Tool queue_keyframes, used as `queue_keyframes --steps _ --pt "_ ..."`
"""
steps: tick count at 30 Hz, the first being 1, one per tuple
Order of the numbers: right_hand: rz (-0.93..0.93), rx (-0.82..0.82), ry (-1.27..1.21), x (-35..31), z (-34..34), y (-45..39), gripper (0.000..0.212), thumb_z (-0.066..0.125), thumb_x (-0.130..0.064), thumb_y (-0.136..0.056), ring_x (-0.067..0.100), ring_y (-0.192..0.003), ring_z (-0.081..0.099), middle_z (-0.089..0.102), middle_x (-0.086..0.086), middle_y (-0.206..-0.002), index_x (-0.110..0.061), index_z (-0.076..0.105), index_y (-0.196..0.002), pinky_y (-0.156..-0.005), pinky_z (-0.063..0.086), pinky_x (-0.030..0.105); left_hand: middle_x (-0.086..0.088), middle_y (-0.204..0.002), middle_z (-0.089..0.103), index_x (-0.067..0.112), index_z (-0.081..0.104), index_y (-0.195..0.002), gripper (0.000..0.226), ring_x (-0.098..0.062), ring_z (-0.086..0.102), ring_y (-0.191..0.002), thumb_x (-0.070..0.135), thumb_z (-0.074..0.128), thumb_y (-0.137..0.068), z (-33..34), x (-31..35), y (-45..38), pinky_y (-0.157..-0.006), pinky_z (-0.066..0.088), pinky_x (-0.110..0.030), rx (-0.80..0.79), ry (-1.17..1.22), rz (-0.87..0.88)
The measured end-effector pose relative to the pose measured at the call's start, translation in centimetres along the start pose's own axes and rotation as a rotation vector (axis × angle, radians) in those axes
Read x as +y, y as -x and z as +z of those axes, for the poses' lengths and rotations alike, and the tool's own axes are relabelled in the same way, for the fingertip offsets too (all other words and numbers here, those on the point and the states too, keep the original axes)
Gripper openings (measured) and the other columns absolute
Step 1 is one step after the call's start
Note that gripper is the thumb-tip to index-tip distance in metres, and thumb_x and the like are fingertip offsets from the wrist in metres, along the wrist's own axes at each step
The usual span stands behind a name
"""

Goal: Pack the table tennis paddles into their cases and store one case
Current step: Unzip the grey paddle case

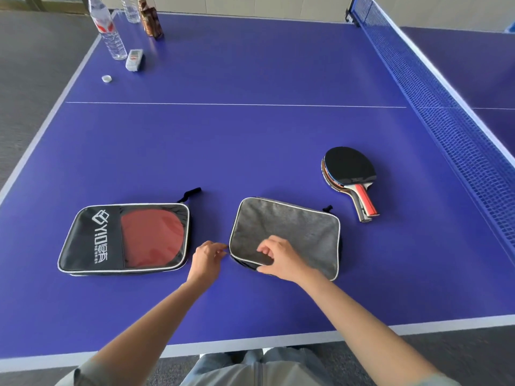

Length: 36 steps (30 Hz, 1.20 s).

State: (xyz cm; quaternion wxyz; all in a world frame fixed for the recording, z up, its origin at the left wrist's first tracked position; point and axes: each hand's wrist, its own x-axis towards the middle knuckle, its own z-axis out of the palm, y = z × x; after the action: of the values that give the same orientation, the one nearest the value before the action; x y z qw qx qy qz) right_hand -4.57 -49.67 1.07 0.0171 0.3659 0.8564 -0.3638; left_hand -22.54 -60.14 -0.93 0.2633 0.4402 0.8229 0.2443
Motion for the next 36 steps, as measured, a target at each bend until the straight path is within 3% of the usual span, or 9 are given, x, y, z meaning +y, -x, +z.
queue_keyframes --steps 5,11,18,21,25,30,34,36 --pt "-0.019 0.083 0.115 -4.4 3.2 -2.5 0.033 0.071 -0.023 -0.080 0.021 -0.103 0.050 0.056 0.009 -0.108 -0.006 0.056 -0.103 -0.083 0.048 0.037 -0.014 -0.095 0.065 0.007 0.073 -0.099 0.020 -0.032 0.061 -0.087 0.002 0.056 -0.090 0.2 -0.2 1.4 -0.072 0.042 -0.029 0.009 0.030 -0.026" --pt "-0.086 0.084 0.372 -5.3 4.8 -1.9 0.017 0.048 -0.015 -0.093 0.025 -0.107 0.050 0.059 0.013 -0.106 -0.003 0.052 -0.104 -0.083 0.049 0.037 -0.011 -0.090 0.063 0.007 0.072 -0.091 0.020 -0.030 0.060 -0.083 0.002 0.053 -0.090 0.2 -0.2 1.6 -0.070 0.043 -0.031 0.001 0.026 -0.025" --pt "-0.123 0.048 0.315 -5.3 3.9 -1.2 0.017 0.049 -0.009 -0.089 0.029 -0.099 0.056 0.063 0.016 -0.102 0.000 0.055 -0.102 -0.085 0.044 0.037 -0.013 -0.091 0.059 0.007 0.070 -0.089 0.021 -0.033 0.060 -0.079 -0.001 0.050 -0.089 -1.5 -0.3 -0.5 -0.068 0.047 -0.038 0.012 -0.048 0.010" --pt "-0.198 0.029 0.226 -5.3 3.3 0.1 0.014 0.055 -0.008 -0.085 0.030 -0.088 0.056 0.065 0.017 -0.092 0.003 0.058 -0.094 -0.077 0.043 0.034 -0.014 -0.096 0.058 0.006 0.067 -0.093 0.027 -0.034 0.060 -0.083 -0.009 0.047 -0.083 -2.4 0.1 -2.3 -0.072 0.049 -0.043 -0.004 -0.094 0.075" --pt "-0.265 0.061 0.113 -5.6 3.0 1.9 0.010 0.060 -0.005 -0.081 0.028 -0.077 0.055 0.064 0.016 -0.081 0.004 0.060 -0.087 -0.068 0.037 0.027 -0.011 -0.095 0.053 0.011 0.064 -0.088 0.025 -0.030 0.053 -0.077 0.008 0.039 -0.087 -2.9 1.2 -5.7 -0.064 0.036 -0.032 0.043 -0.088 0.035" --pt "-0.250 0.074 0.065 -5.9 2.1 2.1 0.007 0.060 -0.003 -0.080 0.026 -0.073 0.054 0.062 0.015 -0.077 0.004 0.060 -0.083 -0.066 0.039 0.028 -0.015 -0.109 0.053 0.005 0.061 -0.102 0.029 -0.038 0.057 -0.094 -0.007 0.042 -0.085 -1.5 2.1 -8.9 -0.076 0.044 -0.042 0.006 -0.191 0.063" --pt "-0.255 0.127 0.031 -6.0 1.8 1.3 0.005 0.060 -0.001 -0.079 0.028 -0.071 0.053 0.061 0.015 -0.074 0.004 0.059 -0.080 -0.065 0.042 0.035 -0.012 -0.104 0.052 0.006 0.062 -0.099 0.019 -0.037 0.055 -0.098 0.005 0.045 -0.090 0.0 2.4 -9.8 -0.073 0.039 -0.035 0.002 -0.015 -0.062" --pt "-0.246 0.163 0.018 -5.9 2.1 1.2 0.005 0.061 0.000 -0.079 0.029 -0.070 0.053 0.061 0.016 -0.073 0.004 0.060 -0.079 -0.065 0.045 0.038 -0.014 -0.110 0.055 0.006 0.060 -0.106 0.020 -0.034 0.055 -0.103 0.010 0.049 -0.091 0.5 2.3 -9.2 -0.080 0.039 -0.034 0.001 0.089 -0.113"
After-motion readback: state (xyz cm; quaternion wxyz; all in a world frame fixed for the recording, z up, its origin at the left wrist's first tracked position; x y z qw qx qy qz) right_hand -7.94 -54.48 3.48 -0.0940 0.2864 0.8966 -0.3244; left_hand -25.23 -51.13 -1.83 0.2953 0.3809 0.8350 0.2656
